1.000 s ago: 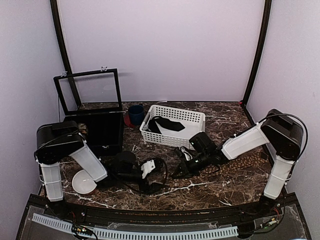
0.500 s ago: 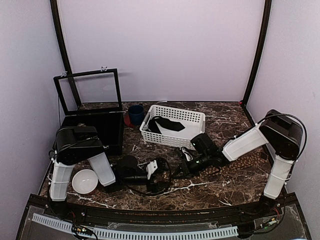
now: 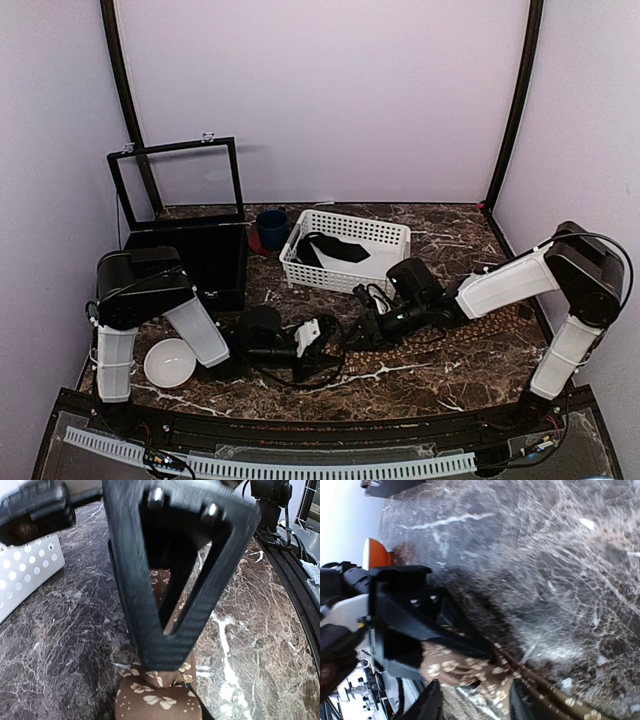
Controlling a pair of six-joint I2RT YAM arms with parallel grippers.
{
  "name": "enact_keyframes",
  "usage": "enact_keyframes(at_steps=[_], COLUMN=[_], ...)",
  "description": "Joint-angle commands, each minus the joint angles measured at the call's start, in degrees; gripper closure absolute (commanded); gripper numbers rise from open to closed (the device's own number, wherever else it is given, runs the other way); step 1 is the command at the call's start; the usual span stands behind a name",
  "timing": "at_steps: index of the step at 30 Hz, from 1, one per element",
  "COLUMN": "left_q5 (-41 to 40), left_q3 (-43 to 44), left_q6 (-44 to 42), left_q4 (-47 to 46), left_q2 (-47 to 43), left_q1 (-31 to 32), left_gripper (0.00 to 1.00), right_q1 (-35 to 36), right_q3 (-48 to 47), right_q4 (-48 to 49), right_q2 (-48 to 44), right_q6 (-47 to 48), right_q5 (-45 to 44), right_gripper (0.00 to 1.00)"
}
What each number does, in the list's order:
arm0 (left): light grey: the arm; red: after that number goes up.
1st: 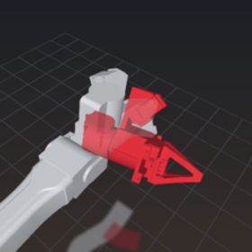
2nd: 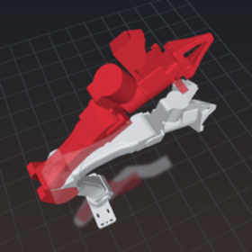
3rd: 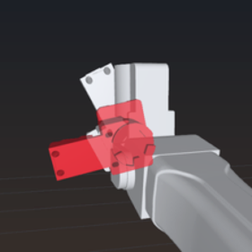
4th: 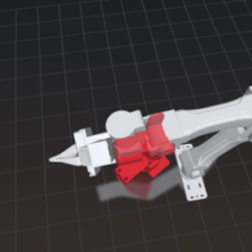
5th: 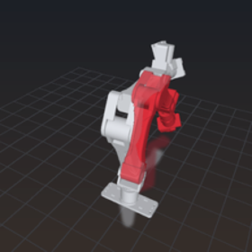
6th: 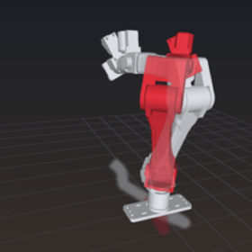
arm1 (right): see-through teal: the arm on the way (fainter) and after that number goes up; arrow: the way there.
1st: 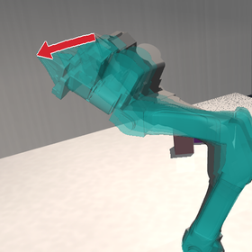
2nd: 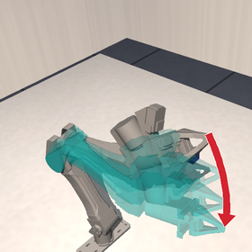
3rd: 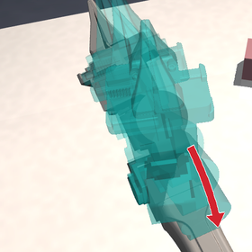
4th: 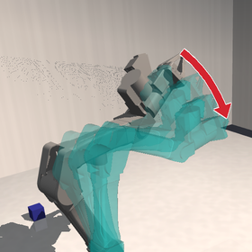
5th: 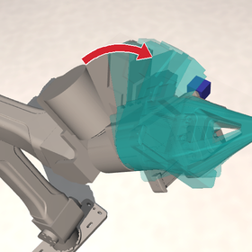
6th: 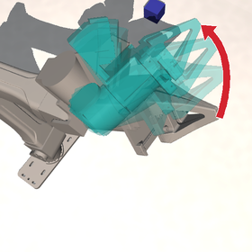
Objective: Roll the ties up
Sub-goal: Roll the tie at the center of the board.
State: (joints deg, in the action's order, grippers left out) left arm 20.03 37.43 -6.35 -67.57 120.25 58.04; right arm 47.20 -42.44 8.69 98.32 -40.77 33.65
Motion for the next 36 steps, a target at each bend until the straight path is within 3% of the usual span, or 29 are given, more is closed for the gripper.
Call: enact_keyframes(at_steps=[1, 10, 14, 17, 19, 25, 30, 34, 36], left_q5=[-1.04, -0.87, -0.79, -0.53, -0.51, -2.37, -5.3, -9.06, -5.82], left_q3=[-0.63, 1.06, 0.9, 0.65, 0.36, -2.31, -7.53, -13.43, -12.86], left_q6=[-2.46, -3.4, -3.41, -3.15, -2.96, -3.0, -2.38, 4.41, 4.15], left_q4=[15.44, 19.75, 20.02, 19.89, 19.56, 15.05, 7.32, -7.88, -6.93], left_q2=[-1.75, -2.03, -2.2, -2.44, -2.83, -8.03, -15.57, -16.98, -17.12], left_q1=[0.05, 0.05, -0.03, -0.33, -0.6, -1.09, -1.04, -1.0, -1.0], left_gripper=[0.72, 0.69, 0.68, 0.67, 0.65, 0.38, 0.03, 0.01, 0.01], right_q1=[1.29, 4.07, 4.04, 3.83, 3.54, 2.04, 1.13, 0.53, 0.35], right_q3=[-1.87, -7.34, -7.75, -6.96, -6.15, -3.18, -1.25, -0.17, -0.13], right_q4=[-0.61, -3.06, -6.04, -6.42, -6.3, -3.16, 0.98, 4.48, 5.89], right_q2=[-1.91, 4.43, 5.7, 5.89, 5.7, 4.85, 4.48, 4.8, 5.15], right_q6=[-1.08, -0.66, 0.57, 0.87, 0.95, 0.52, 0.06, -0.94, -1.58], right_q5=[0.46, 0.86, -0.78, -1.21, -1.48, -0.46, 1.3, 3.09, 4.13], right_gripper=[0.52, 0.59, 0.74, 0.96, 1.0, 1.0, 1.0, 1.0, 1.0])
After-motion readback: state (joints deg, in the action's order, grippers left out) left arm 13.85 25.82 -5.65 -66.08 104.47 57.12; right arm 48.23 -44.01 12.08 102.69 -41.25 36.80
